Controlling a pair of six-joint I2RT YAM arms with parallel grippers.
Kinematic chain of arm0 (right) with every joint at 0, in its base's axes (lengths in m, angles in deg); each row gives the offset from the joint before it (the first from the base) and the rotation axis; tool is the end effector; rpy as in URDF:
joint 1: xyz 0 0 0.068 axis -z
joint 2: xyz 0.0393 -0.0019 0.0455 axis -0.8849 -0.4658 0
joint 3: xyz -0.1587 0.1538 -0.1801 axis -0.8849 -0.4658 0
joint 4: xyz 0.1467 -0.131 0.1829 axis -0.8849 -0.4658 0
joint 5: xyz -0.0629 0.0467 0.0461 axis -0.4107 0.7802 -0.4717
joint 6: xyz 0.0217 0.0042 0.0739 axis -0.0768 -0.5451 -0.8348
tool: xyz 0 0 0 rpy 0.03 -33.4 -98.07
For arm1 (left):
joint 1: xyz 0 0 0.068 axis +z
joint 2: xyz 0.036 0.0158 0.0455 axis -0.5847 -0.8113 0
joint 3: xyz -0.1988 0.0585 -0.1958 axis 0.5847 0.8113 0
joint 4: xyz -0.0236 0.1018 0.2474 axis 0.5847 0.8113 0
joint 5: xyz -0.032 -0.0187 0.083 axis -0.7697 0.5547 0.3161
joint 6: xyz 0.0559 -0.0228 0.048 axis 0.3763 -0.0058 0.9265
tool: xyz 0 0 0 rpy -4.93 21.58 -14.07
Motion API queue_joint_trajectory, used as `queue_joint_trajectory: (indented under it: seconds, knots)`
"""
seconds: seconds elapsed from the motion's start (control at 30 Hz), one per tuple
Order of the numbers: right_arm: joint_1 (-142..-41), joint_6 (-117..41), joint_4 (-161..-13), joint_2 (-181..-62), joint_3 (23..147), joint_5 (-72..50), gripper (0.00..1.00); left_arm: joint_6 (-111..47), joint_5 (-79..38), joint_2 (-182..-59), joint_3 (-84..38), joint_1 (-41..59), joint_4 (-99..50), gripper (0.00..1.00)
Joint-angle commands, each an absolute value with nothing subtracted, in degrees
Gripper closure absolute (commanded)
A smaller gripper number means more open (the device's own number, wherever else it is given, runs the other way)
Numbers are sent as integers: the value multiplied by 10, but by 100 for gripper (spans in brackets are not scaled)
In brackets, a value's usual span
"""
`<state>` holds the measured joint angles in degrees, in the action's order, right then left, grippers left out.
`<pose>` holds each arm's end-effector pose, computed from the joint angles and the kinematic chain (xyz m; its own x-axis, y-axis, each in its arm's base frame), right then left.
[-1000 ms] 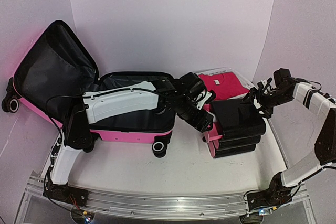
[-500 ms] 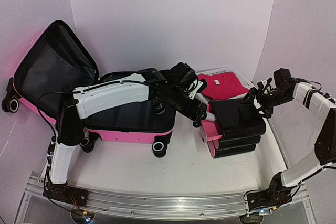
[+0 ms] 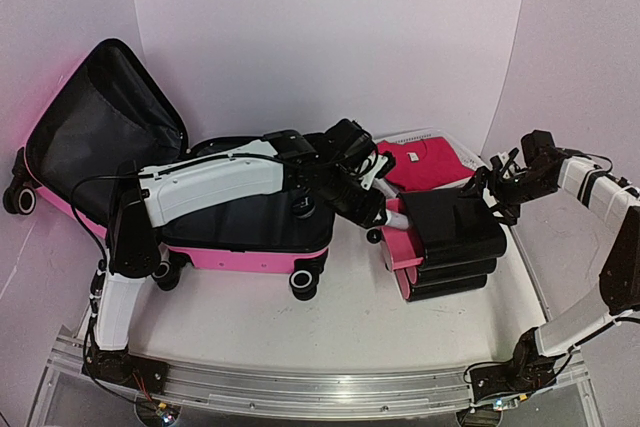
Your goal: Open, take out, and arrange the luggage
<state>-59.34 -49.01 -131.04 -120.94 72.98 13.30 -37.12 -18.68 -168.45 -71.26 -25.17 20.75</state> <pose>0.2972 0.0199 0.2587 -0.8963 0.3066 -0.3205 0.0636 0.8040 0.5912 0.2481 -0.4612 0.2908 -0.5941 0.4883 -0.6393 0.7684 0.5796 -0.2714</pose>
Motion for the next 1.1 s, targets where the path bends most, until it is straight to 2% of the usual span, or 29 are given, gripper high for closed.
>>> queue_joint_trajectory:
  seconds: [0.0, 0.17, 0.27, 0.33, 0.8, 1.07]
  knots:
    - [-602, -493, -1297, -1195, 736, 167, 2, -361, -221, -1648, -722, -250, 189, 72]
    - [-602, -492, -1298, -1194, 735, 167, 2, -317, -252, -1633, -718, -250, 191, 85]
    - [-602, -492, -1297, -1195, 733, 168, 2, -311, -229, -1617, -703, -249, 192, 87]
    - [-602, -492, -1297, -1197, 732, 167, 2, -322, -217, -1615, -704, -250, 192, 92]
    - [-603, -493, -1295, -1196, 731, 164, 2, -381, 84, -1678, -764, -331, 193, 92]
    - [-603, -493, -1295, -1194, 727, 163, 2, -354, 142, -1735, -824, -354, 204, 83]
